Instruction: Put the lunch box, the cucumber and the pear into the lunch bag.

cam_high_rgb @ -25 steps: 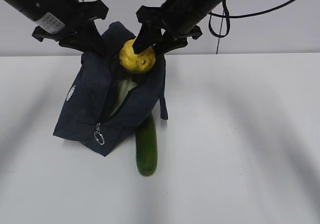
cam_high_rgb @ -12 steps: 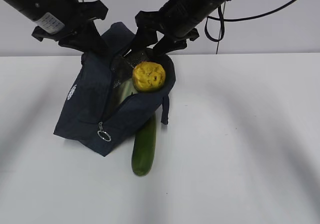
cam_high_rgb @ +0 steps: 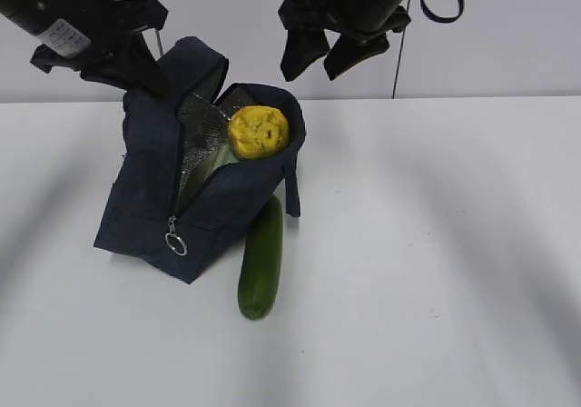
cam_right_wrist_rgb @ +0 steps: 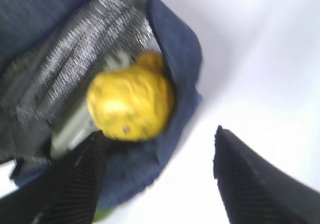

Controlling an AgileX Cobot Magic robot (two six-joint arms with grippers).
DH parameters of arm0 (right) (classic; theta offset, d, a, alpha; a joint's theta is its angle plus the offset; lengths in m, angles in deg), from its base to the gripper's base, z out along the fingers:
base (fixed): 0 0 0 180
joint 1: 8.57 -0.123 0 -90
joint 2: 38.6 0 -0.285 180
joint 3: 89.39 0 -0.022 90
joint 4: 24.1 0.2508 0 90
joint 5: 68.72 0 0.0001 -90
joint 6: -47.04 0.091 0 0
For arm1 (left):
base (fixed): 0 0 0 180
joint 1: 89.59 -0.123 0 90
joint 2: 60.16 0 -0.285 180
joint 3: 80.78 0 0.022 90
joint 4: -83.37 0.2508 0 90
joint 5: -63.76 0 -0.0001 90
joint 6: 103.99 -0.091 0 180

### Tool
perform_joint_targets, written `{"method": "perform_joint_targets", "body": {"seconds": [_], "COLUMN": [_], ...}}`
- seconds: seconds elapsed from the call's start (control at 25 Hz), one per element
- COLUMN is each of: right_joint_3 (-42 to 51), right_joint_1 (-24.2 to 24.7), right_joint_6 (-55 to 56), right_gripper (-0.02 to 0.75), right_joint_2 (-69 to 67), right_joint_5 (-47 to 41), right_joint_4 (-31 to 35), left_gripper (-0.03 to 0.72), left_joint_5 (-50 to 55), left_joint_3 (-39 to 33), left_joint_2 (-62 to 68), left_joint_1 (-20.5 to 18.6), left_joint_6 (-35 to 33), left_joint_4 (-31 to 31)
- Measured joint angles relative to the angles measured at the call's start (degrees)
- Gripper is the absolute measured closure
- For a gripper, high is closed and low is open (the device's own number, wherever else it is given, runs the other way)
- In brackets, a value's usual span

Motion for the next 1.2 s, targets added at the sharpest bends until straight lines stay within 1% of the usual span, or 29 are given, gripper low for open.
{"method": "perform_joint_targets", "body": {"seconds": [0.12,0.2,0.4,0.6,0.88,1.04,1.2], "right_joint_3": [-0.03,-0.03,-0.03,1.90,7.00,8.47,9.34], "right_joint_1": [0.00,0.00,0.00,-0.13,-2.53,-3.40,-5.30], "right_joint_6": [1.46,2.10,2.62,2.84,2.86,2.86,2.86], "right_gripper": [0.200,0.201,0.202,0.203,0.203,0.203,0.203], "right_joint_2": [0.82,0.82,0.82,-0.09,-1.35,-1.70,-2.49], "right_joint_5": [-4.83,-5.73,-6.02,-6.02,-6.02,-6.02,-5.92], "right_joint_4": [-2.28,-2.70,-1.59,1.37,1.72,1.60,1.60], "left_gripper": [0.688,0.688,0.688,0.688,0.688,0.688,0.688], "left_joint_5": [0.12,0.25,0.37,0.32,0.65,1.02,1.02], "left_joint_3": [0.00,0.12,0.12,0.12,0.12,0.12,0.18], "left_joint_2": [0.12,0.75,1.44,1.44,1.81,1.81,1.81], "left_joint_1": [-1.00,-1.42,-1.70,-2.73,-4.95,-5.07,-5.07], "left_joint_6": [0.00,0.00,0.00,0.00,0.00,0.00,0.00], "left_joint_4": [0.06,0.16,1.69,2.33,3.06,3.13,3.13]}}
